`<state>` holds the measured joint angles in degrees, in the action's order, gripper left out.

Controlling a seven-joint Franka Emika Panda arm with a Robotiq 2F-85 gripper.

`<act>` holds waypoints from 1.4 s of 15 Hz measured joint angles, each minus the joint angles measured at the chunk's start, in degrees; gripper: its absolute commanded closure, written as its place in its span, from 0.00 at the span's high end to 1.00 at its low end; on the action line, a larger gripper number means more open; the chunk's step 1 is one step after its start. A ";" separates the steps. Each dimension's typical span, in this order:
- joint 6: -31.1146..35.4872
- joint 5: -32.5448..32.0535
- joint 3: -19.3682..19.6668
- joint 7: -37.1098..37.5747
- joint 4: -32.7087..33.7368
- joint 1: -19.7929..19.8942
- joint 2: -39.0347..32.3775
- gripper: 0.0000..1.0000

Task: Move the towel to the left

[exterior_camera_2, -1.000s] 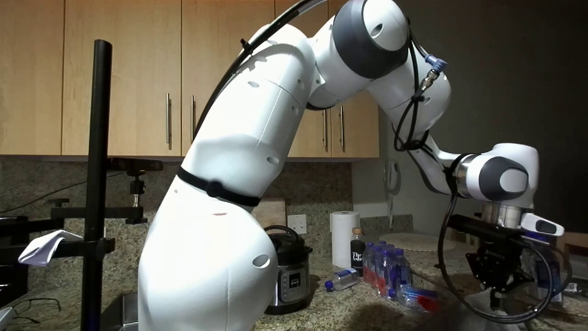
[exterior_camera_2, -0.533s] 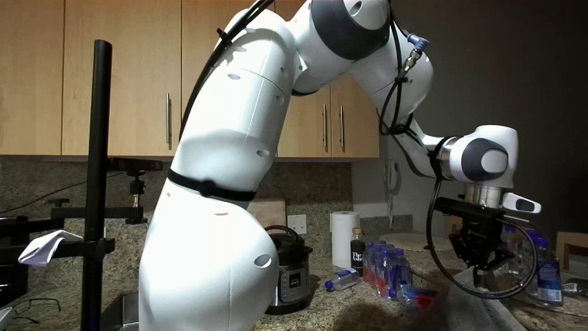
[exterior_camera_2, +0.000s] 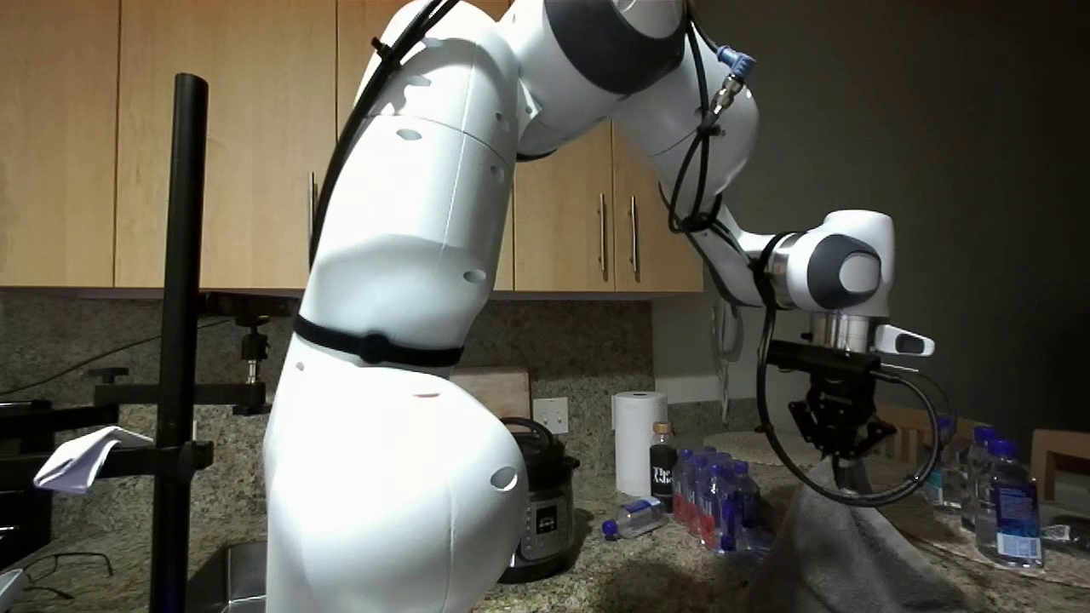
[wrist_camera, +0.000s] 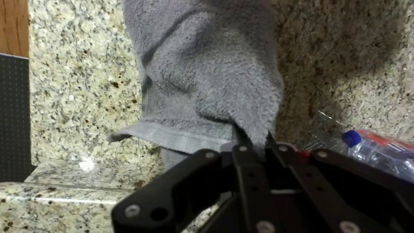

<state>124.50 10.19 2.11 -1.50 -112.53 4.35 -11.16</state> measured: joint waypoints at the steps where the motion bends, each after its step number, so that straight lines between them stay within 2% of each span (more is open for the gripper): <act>1: 0.00 -0.70 -0.22 0.00 -0.05 -0.69 0.44 0.10; 11: 0.20 -3.94 -2.59 0.00 -2.03 -4.67 4.45 0.09; 21: 7.27 -3.93 -5.50 0.40 -6.90 -7.82 8.40 0.09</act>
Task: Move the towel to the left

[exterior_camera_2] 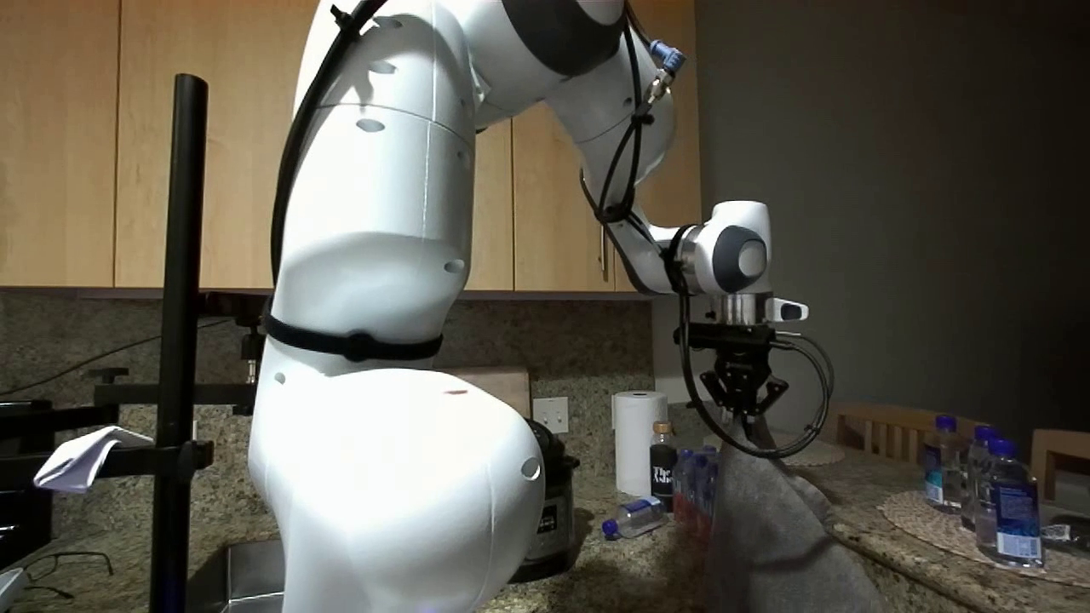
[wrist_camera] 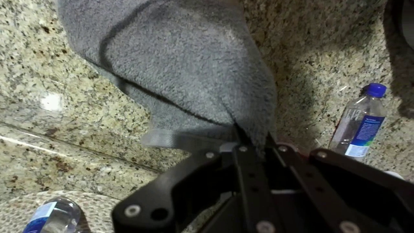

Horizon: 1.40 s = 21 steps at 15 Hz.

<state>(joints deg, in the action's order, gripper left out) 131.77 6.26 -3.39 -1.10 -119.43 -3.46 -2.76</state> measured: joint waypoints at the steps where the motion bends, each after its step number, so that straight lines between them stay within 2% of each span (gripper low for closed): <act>1: 0.42 0.00 -0.36 0.34 -0.20 -0.33 0.31 0.09; 7: 2.78 0.00 -1.96 4.17 -1.08 -2.24 0.61 0.09; 12: 3.84 -0.06 -2.72 10.69 -1.37 -3.48 -1.12 0.09; 16: 5.78 -2.42 -3.05 19.91 -1.68 -4.91 -3.70 0.09; 21: 8.65 -6.07 -3.27 32.68 -2.44 -8.71 -6.10 0.09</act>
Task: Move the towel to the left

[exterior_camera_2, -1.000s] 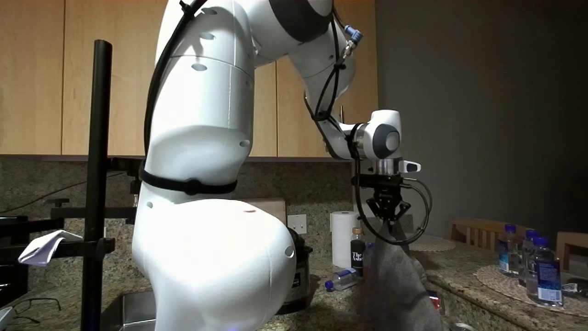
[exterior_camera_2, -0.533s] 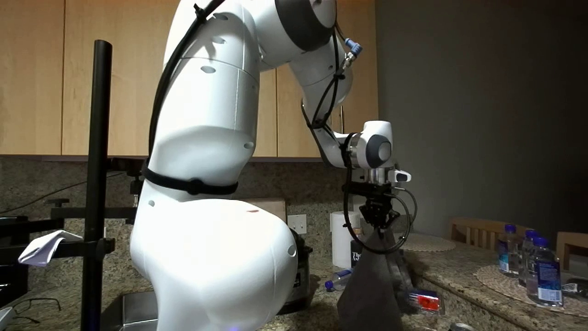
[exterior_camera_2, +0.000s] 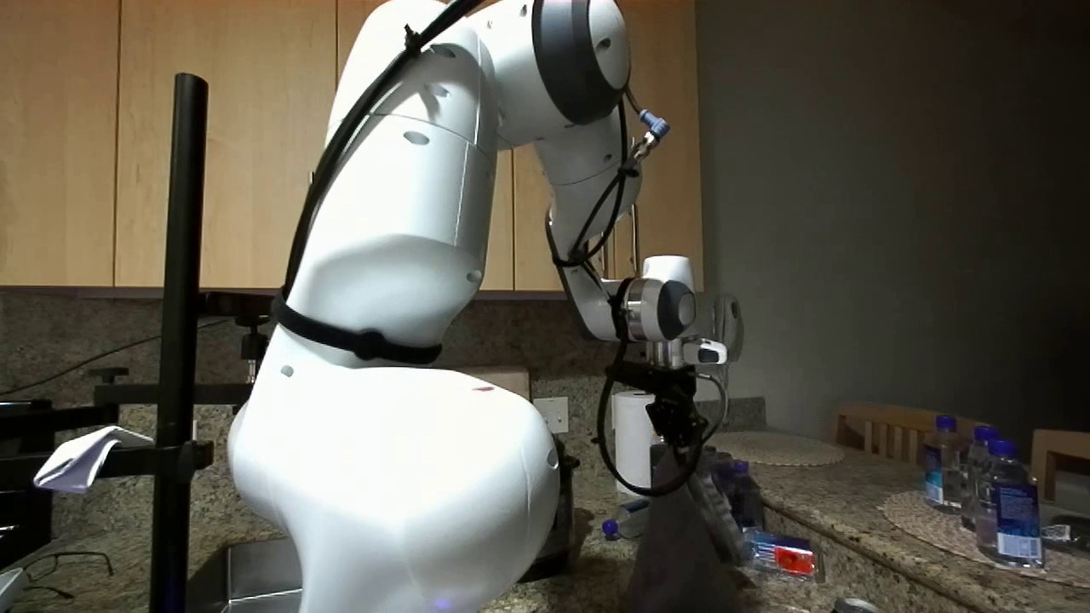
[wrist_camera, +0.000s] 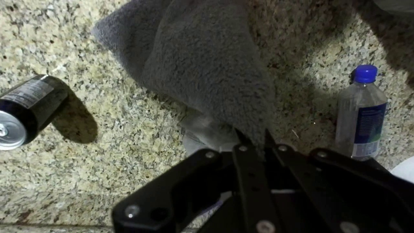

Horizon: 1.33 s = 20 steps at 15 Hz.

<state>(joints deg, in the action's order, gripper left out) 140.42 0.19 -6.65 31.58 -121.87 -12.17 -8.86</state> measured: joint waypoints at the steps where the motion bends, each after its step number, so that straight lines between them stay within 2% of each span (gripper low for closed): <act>1: 0.59 -1.00 -0.04 2.20 -0.55 -0.93 -0.32 0.08; 4: 5.18 -4.63 -0.04 9.26 -2.92 -3.47 -1.49 0.09; 7: 9.04 -10.98 0.84 18.57 -3.67 -5.88 -4.11 0.08; 8: 9.58 -13.42 1.59 21.96 -3.50 -6.82 -5.22 0.34; 10: 9.67 -17.34 3.26 27.96 -2.62 -8.63 -7.50 0.40; 12: 9.34 -19.73 4.64 32.34 -1.02 -10.18 -9.81 0.52; 19: 1.54 -20.23 5.49 38.89 6.08 -13.95 -13.14 0.99; 20: 0.10 -20.48 5.50 40.19 7.21 -14.41 -13.15 0.99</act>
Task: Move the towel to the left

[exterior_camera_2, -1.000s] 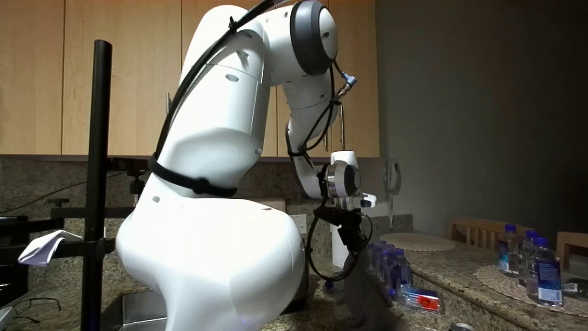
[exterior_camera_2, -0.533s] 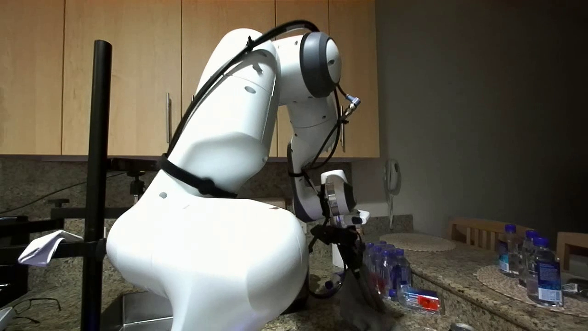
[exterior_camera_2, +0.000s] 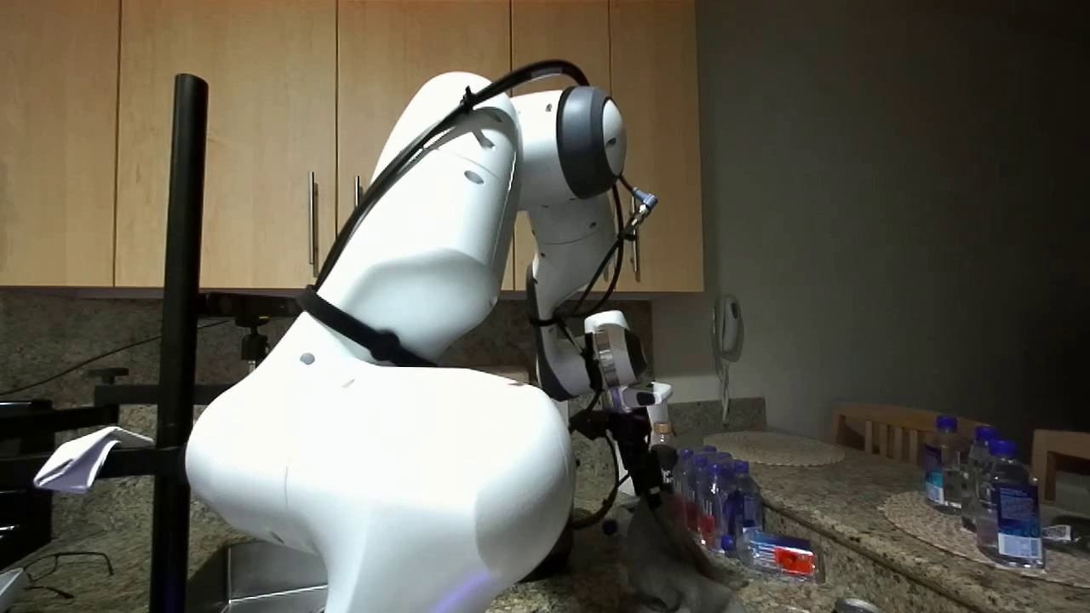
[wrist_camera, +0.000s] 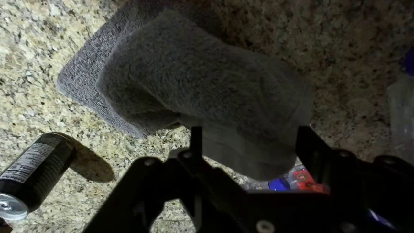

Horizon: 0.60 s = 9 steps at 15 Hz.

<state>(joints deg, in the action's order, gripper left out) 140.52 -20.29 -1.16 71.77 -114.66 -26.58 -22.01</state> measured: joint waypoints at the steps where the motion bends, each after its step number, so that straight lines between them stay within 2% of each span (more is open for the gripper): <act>1: -1.34 -0.51 0.00 1.49 1.17 -0.36 0.00 1.00; 6: -7.05 -2.63 -0.05 8.38 6.26 -1.31 0.26 1.00; 9: -12.02 -2.86 -0.79 9.91 7.78 -1.36 1.08 1.00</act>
<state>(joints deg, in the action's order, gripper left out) 128.50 -23.15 -1.94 81.68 -106.89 -27.94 -20.93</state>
